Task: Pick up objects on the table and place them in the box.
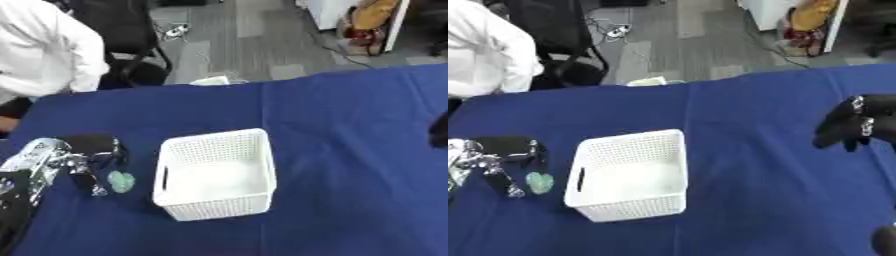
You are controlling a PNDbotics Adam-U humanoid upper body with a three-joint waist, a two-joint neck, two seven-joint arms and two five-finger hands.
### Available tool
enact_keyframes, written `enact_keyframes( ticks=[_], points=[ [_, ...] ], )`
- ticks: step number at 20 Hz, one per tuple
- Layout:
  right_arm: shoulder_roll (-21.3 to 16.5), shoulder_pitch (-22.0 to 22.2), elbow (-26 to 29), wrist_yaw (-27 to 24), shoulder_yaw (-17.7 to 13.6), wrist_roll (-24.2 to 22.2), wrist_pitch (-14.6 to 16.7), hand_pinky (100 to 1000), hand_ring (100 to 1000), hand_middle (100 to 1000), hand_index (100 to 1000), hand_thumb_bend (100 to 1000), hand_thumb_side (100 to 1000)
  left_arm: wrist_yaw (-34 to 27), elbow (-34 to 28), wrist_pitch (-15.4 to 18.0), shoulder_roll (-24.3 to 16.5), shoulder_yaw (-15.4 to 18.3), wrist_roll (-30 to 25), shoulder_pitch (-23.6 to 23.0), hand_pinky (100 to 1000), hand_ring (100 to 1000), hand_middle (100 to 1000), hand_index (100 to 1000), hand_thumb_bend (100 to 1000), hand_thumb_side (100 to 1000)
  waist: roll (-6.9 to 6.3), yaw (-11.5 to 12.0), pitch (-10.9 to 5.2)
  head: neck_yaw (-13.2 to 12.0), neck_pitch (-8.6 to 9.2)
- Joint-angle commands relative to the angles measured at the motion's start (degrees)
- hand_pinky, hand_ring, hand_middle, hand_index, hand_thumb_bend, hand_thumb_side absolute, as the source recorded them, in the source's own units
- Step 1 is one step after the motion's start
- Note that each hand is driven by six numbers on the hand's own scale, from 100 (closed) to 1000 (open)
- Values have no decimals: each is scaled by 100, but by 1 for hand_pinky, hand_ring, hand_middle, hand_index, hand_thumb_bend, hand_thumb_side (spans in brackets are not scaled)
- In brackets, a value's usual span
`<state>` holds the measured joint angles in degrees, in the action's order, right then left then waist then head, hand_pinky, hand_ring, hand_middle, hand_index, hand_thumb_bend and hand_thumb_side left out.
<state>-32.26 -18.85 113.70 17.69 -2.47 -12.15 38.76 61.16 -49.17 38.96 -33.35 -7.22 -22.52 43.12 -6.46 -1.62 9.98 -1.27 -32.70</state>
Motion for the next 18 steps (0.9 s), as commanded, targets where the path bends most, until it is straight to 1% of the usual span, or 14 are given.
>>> enact_keyframes(
  ticks=[1,2,3,4,5,7,12,16,18],
  points=[
    [-118,-85,89,-32,-45,-10,-12,100,248,510,595,728,1000,-82,38,54,-79,22,168,37,100,209,333,280,122,115,22,2,-90,-55,33],
    [-117,-86,89,-32,-46,-7,-12,100,248,510,595,727,1000,-100,54,68,-75,18,250,28,100,170,302,241,100,100,22,2,-90,-55,33],
    [-117,-86,89,-31,-47,-4,-12,100,248,510,595,727,1000,-114,75,77,-70,15,326,20,100,104,249,193,100,100,23,2,-90,-55,33],
    [-117,-87,89,-31,-46,-2,-12,100,248,510,595,726,1000,-122,90,85,-66,13,407,15,100,100,212,174,100,100,23,1,-90,-57,33],
    [-117,-88,89,-31,-46,1,-11,100,248,510,595,726,1000,-111,96,95,-65,5,487,12,100,100,153,156,100,105,23,1,-90,-59,33],
    [-117,-87,89,-28,-46,1,-12,100,248,510,595,727,1000,-46,92,123,-64,-9,634,7,100,100,100,141,100,100,24,2,-90,-61,32],
    [-121,-86,89,-22,-44,1,-13,100,248,510,595,725,1000,71,42,235,-76,-18,850,-6,100,100,100,127,100,100,20,7,-91,-66,36],
    [-129,-81,89,-17,-41,-1,-18,100,248,510,595,727,1000,-25,-83,276,-106,-14,752,-22,100,100,100,125,100,100,13,14,-97,-67,37],
    [-132,-80,89,-16,-41,-3,-22,100,248,510,595,726,1000,-162,-171,315,-138,-26,665,-19,100,100,100,117,123,100,8,16,-101,-69,41]
  ],
)
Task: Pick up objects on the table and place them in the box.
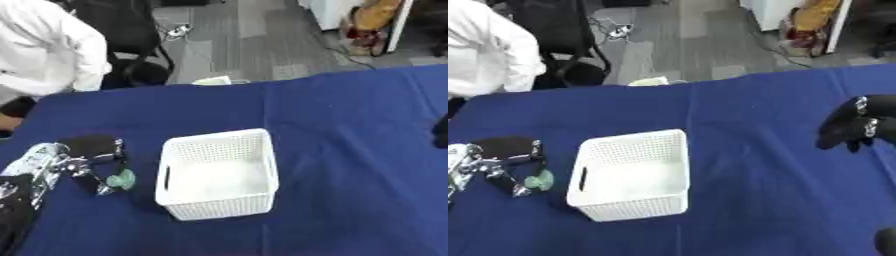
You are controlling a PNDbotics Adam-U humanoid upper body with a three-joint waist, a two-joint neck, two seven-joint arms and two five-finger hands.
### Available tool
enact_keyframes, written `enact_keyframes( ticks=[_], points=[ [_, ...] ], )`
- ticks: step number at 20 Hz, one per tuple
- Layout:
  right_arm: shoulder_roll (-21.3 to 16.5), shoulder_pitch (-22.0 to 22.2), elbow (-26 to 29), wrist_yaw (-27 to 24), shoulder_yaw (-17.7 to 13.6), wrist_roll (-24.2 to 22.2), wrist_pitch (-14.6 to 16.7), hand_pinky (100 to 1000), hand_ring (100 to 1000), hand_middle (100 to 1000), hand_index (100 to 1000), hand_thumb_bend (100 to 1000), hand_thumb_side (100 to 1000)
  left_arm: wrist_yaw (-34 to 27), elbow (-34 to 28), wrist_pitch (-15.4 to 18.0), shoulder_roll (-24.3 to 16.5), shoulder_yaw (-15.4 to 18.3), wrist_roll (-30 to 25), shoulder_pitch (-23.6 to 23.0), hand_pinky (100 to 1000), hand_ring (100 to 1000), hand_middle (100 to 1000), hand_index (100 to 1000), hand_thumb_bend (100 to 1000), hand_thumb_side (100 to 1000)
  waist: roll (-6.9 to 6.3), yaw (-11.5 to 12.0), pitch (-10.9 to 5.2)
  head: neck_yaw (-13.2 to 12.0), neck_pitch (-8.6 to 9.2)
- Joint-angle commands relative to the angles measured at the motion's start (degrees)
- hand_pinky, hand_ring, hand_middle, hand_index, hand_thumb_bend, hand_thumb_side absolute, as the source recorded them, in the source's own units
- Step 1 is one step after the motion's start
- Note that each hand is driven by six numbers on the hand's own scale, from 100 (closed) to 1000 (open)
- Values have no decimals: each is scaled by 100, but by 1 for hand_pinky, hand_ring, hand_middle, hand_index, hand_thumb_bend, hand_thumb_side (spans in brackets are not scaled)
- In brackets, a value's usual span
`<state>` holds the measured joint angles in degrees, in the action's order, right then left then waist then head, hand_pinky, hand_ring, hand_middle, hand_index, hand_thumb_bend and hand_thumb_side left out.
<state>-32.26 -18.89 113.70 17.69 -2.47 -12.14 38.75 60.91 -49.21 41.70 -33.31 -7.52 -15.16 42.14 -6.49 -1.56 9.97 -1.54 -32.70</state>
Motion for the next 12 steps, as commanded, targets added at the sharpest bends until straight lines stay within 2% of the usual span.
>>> enact_keyframes(
  ticks=[1,4,9,12],
  points=[
    [-134,-76,89,-15,-41,-4,-22,100,248,510,595,726,1000,-225,-211,62,-165,-8,-125,80,100,100,100,111,165,100,8,11,-103,-43,46],
    [-142,-71,89,-10,-40,-7,-27,100,248,510,595,727,1000,-592,-287,84,-247,-61,-398,77,100,100,100,106,189,100,-4,17,-106,-41,68],
    [-162,-53,89,4,-33,-20,-32,100,248,510,595,732,1000,-1565,-494,-16,-418,-135,-1059,107,100,100,100,106,159,100,-28,34,-112,-25,75],
    [-168,-41,89,10,-34,-23,-38,100,248,510,596,731,1000,-2067,-775,-137,-482,-86,-1214,150,100,100,100,104,159,100,-35,47,-120,-17,69]
  ],
)
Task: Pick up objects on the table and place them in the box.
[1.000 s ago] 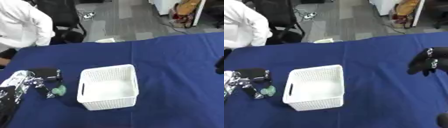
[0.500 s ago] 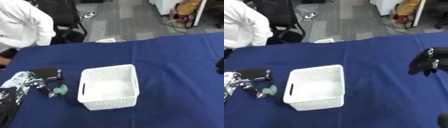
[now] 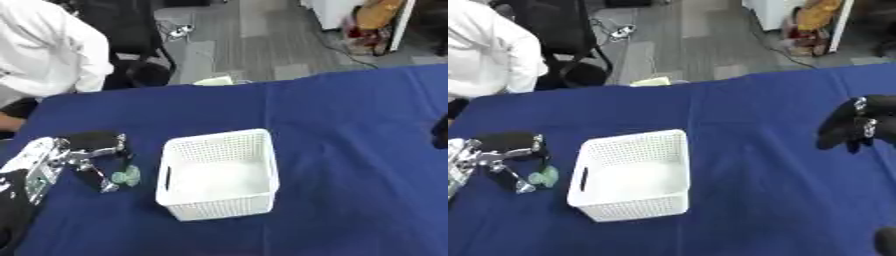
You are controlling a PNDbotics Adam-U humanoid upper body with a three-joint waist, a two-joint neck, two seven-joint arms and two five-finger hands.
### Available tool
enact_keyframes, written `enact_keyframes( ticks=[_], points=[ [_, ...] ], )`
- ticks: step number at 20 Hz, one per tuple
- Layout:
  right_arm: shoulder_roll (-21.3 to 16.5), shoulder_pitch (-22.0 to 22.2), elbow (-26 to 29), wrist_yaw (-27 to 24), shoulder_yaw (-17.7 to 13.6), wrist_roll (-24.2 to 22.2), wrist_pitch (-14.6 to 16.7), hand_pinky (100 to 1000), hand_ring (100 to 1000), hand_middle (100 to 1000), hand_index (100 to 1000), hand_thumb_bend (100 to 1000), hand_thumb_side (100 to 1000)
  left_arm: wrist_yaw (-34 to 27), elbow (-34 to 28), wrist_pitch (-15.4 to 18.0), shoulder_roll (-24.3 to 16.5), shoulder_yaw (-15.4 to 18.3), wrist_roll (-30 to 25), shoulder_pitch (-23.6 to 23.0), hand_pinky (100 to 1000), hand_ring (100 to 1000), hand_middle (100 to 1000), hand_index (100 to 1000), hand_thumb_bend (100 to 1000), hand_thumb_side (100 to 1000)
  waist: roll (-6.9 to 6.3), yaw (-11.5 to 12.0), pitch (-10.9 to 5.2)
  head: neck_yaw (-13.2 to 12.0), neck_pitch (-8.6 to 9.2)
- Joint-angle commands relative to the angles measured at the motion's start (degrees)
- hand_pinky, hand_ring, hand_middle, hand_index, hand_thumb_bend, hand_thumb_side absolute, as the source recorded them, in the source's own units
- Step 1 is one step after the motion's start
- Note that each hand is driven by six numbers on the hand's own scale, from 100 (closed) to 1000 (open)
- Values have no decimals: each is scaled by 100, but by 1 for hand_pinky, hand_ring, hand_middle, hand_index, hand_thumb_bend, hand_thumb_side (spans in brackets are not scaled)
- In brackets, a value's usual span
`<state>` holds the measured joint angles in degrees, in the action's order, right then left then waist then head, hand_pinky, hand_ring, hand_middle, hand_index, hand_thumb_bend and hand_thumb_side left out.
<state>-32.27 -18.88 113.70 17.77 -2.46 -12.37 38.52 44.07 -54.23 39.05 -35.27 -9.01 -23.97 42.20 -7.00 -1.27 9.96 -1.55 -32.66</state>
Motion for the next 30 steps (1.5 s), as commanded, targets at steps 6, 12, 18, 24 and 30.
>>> enact_keyframes(
  ticks=[6,12,18,24,30],
  points=[
    [-177,-37,89,3,-25,-10,-20,100,248,510,596,730,1000,-1094,-673,-7,-257,64,-319,294,100,100,100,103,136,100,-2,15,-138,-29,74],
    [-165,-70,89,-20,-20,-15,-18,100,249,511,596,723,1000,-1515,-837,113,17,-179,-455,549,100,100,100,102,115,100,-3,-26,-144,-55,114],
    [-151,-114,89,-48,-11,-23,-11,100,251,511,597,715,1000,-1700,-1039,274,372,-517,-691,814,100,100,100,102,116,100,-9,-78,-150,-96,115],
    [-149,-158,89,-81,-4,-31,-8,100,252,512,597,708,1000,-1592,-1235,556,548,-804,-901,965,100,100,100,114,100,100,-26,-119,-160,-107,121],
    [-162,-174,89,-96,-8,-36,-12,100,252,512,596,707,1000,-1089,-1453,792,502,-979,-1183,898,100,122,221,241,100,103,-46,-134,-162,-80,120]
  ],
)
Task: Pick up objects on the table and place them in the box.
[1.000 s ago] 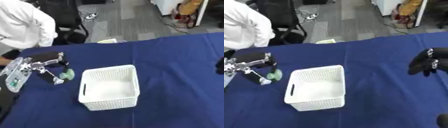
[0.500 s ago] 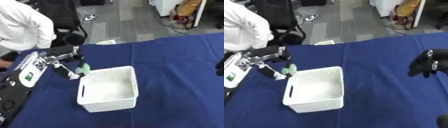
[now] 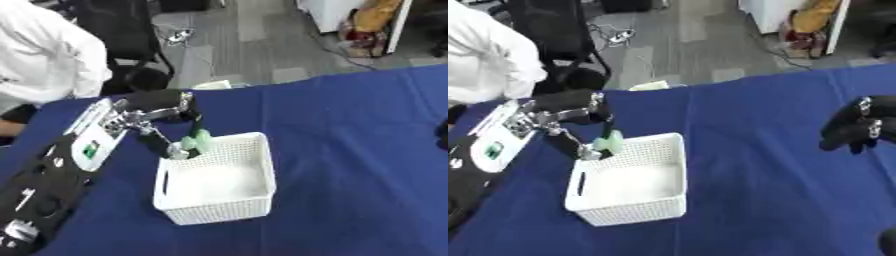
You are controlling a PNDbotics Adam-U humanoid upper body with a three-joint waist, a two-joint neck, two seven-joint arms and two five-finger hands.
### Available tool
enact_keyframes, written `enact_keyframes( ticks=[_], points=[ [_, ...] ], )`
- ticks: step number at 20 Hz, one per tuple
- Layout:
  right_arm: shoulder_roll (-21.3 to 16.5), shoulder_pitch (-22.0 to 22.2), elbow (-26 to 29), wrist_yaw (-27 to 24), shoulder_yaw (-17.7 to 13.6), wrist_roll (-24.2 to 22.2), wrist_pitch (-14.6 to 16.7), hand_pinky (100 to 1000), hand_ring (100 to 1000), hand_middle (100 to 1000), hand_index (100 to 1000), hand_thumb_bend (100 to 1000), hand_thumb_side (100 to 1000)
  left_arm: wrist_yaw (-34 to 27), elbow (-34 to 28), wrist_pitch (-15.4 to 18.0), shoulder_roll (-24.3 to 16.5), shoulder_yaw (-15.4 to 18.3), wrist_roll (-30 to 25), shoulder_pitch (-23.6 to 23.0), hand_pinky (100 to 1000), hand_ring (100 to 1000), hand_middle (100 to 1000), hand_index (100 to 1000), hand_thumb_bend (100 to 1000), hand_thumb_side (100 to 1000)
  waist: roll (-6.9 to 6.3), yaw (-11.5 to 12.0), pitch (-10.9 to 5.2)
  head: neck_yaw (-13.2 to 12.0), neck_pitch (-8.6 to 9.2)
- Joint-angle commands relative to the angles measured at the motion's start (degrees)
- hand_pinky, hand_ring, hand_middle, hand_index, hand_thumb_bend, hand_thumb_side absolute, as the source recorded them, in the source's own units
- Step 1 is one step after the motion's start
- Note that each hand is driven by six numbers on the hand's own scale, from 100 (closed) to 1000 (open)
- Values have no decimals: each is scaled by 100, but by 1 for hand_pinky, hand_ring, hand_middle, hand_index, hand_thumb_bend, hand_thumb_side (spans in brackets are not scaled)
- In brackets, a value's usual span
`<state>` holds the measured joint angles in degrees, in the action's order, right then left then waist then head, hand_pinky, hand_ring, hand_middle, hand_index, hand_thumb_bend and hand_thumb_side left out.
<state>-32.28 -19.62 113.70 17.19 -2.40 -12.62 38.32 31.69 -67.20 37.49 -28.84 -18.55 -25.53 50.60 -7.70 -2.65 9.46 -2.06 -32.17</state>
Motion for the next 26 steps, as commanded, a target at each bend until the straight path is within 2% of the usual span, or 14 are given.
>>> enact_keyframes(
  ticks=[1,2,3,5,6,7,8,12,18,19,21,22,23,26],
  points=[
    [-164,-101,89,-36,-13,-13,8,100,252,512,597,708,1000,189,-177,955,-156,-60,-1163,38,100,182,260,270,100,101,21,3,-112,-25,69],
    [-167,-101,89,-37,-13,-13,8,100,252,512,596,706,1000,203,-207,967,-172,-85,-1305,18,145,316,365,370,100,148,18,4,-113,-21,69],
    [-170,-100,89,-37,-15,-12,7,100,252,512,596,707,1000,223,-250,981,-195,-108,-1474,-4,300,429,467,483,115,235,17,5,-114,-18,67],
    [-174,-97,89,-36,-15,-14,7,100,252,512,596,707,1000,237,-317,980,-220,-117,-1813,-48,428,513,534,551,194,385,16,10,-115,-14,64],
    [-175,-96,89,-35,-16,-14,7,100,252,512,596,706,1000,216,-340,970,-230,-109,-1947,-70,514,583,587,604,316,560,16,12,-116,-11,65],
    [-175,-95,89,-36,-18,-12,7,100,252,512,596,707,1000,174,-363,963,-242,-95,-2059,-90,457,534,548,562,232,441,17,14,-116,-8,67],
    [-176,-94,89,-35,-20,-10,7,100,252,512,596,707,1000,138,-386,954,-261,-80,-2160,-111,687,736,748,745,525,739,17,17,-116,-1,68],
    [-181,-85,89,-29,-21,-12,6,100,252,512,596,709,1000,32,-521,943,-329,33,-2412,-198,848,874,886,855,695,839,18,28,-117,12,66],
    [-179,-74,89,-19,-36,4,2,100,252,512,596,709,1000,-96,-807,685,-342,465,-2176,-546,789,837,872,848,557,797,31,58,-107,36,78],
    [-179,-68,89,-15,-40,9,1,100,252,512,596,708,1000,-156,-905,595,-313,609,-2014,-686,793,841,874,850,564,800,35,69,-105,47,79],
    [-179,-50,89,-2,-50,16,0,100,252,512,596,711,1000,-343,-1127,400,-147,971,-1586,-1031,688,771,838,836,412,756,53,100,-93,86,78],
    [-179,-44,89,6,-53,24,5,100,252,514,596,706,1000,-429,-1251,306,-85,1107,-1373,-1176,669,757,850,834,419,817,57,106,-90,94,76],
    [-173,-32,89,8,-66,53,14,100,252,510,595,702,1000,-603,-1413,194,84,1339,-1030,-1393,626,726,811,820,377,733,77,130,-79,117,81],
    [-159,2,89,18,-95,193,67,100,253,504,589,676,1000,-1040,-1950,-145,453,1747,-156,-1886,542,653,773,795,368,694,125,172,-55,155,95]
  ],
)
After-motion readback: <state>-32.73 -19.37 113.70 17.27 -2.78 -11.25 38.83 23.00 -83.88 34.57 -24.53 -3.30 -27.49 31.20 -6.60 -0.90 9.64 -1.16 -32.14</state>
